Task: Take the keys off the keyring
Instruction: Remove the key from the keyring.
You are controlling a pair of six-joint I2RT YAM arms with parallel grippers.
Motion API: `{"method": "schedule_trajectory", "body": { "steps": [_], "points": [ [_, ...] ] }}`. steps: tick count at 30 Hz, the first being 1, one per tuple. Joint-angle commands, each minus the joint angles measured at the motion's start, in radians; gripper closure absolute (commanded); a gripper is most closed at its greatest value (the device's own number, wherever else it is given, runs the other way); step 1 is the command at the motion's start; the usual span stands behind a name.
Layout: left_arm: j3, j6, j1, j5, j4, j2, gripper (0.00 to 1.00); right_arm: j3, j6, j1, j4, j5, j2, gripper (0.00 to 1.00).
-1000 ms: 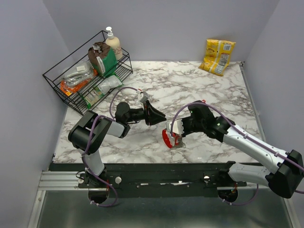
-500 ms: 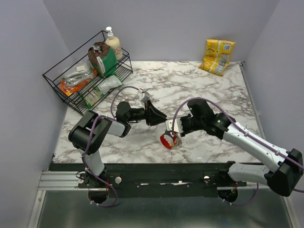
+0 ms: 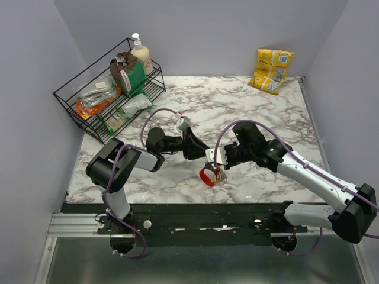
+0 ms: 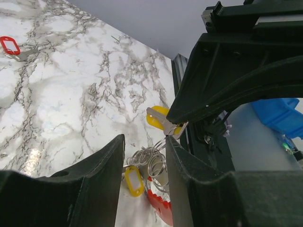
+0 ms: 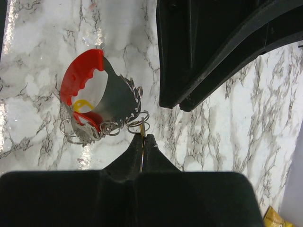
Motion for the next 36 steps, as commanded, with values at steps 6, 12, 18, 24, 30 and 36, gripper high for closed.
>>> {"method": "schedule_trajectory", "body": {
  "steps": [6, 12, 18, 24, 30, 36],
  "points": [
    [0.015, 0.072, -0.003, 0.018, 0.286, -0.032, 0.51, -0.009, 0.017, 0.000, 0.027, -0.013, -0.002, 0.99],
    [0.013, 0.183, -0.003, -0.042, 0.127, -0.075, 0.51, -0.043, 0.014, -0.002, 0.059, 0.027, -0.014, 0.99],
    [0.010, 0.324, -0.005, -0.088, -0.020, -0.125, 0.49, -0.055, 0.019, -0.003, 0.093, 0.056, -0.016, 0.99],
    [0.002, 0.372, -0.006, -0.051, -0.025, -0.124, 0.49, -0.047, 0.034, -0.002, 0.093, 0.044, -0.017, 0.99],
    [0.004, 0.365, -0.023, 0.004, 0.017, -0.086, 0.49, -0.043, 0.039, -0.003, 0.082, 0.012, -0.050, 0.99],
    [0.004, 0.285, -0.036, 0.085, 0.131, -0.047, 0.49, -0.046, 0.036, -0.002, 0.081, 0.013, -0.054, 0.99]
  ]
}}
